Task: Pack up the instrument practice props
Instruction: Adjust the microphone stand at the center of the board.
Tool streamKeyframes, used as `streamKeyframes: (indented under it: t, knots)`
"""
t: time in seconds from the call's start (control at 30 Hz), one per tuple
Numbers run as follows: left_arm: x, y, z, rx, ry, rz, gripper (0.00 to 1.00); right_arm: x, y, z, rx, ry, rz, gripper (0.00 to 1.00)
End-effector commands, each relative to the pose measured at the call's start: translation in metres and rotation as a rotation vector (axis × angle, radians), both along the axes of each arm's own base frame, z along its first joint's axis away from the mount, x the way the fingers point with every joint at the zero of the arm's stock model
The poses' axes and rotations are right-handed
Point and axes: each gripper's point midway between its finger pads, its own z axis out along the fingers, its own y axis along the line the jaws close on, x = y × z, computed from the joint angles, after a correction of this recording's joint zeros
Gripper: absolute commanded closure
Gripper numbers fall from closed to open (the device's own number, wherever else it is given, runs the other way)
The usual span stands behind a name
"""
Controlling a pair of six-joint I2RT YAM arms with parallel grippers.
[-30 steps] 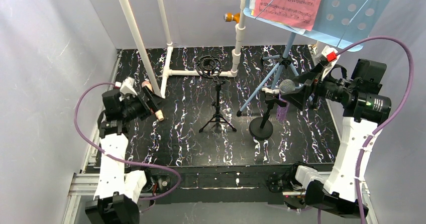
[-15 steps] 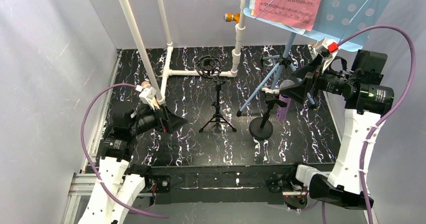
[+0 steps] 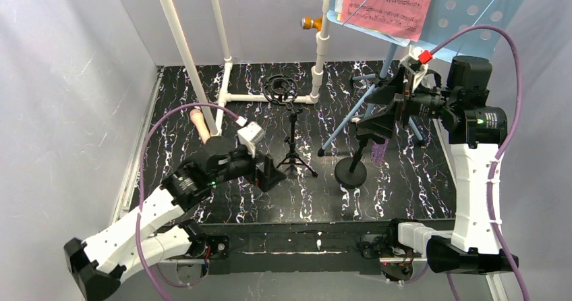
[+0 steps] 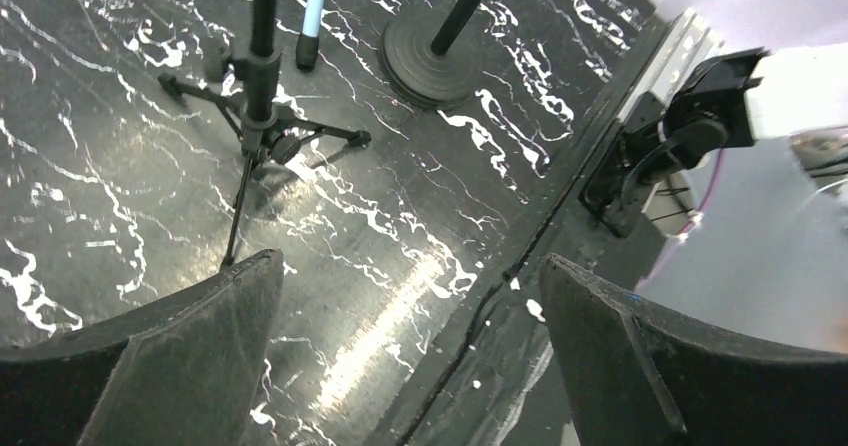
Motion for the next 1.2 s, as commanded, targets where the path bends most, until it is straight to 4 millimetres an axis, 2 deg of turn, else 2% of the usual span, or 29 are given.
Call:
streamKeyframes:
  t: [0.0, 0.17, 0.33, 0.47, 0.57, 0.7, 0.83, 1.17]
  knots:
    - [0.031, -0.018, 0.031, 0.055, -0.241, 0.057, 0.02, 0.0, 0.015, 0.001, -0.003, -0.017, 0.056, 0.0]
    - [0.053, -0.039, 0.041, 0.062, -0.368, 0.043, 0.02, 0.0, 0.031, -0.013, -0.041, 0.0, 0.118, 0.0]
    - [0.07, -0.046, 0.034, 0.117, -0.387, 0.065, 0.02, 0.009, 0.04, -0.036, -0.138, 0.002, 0.132, 0.0]
    - [0.077, -0.046, 0.027, 0.141, -0.387, 0.088, 0.02, 0.018, 0.039, -0.049, -0.227, -0.037, 0.107, 0.0]
    - [0.083, -0.046, 0.031, 0.129, -0.404, 0.119, 0.02, 0.03, 0.032, -0.056, -0.299, -0.077, 0.063, 0.0]
    - [0.091, -0.051, 0.039, 0.105, -0.431, 0.142, 0.02, 0.04, 0.027, -0.057, -0.346, -0.113, 0.034, 0.0]
    - [0.102, -0.057, 0.039, 0.105, -0.433, 0.148, 0.05, 0.041, 0.029, -0.056, -0.351, -0.131, 0.055, 0.0]
    - [0.125, -0.061, 0.033, 0.161, -0.455, 0.182, 0.22, 0.045, 0.042, -0.054, -0.341, -0.144, 0.102, 0.0]
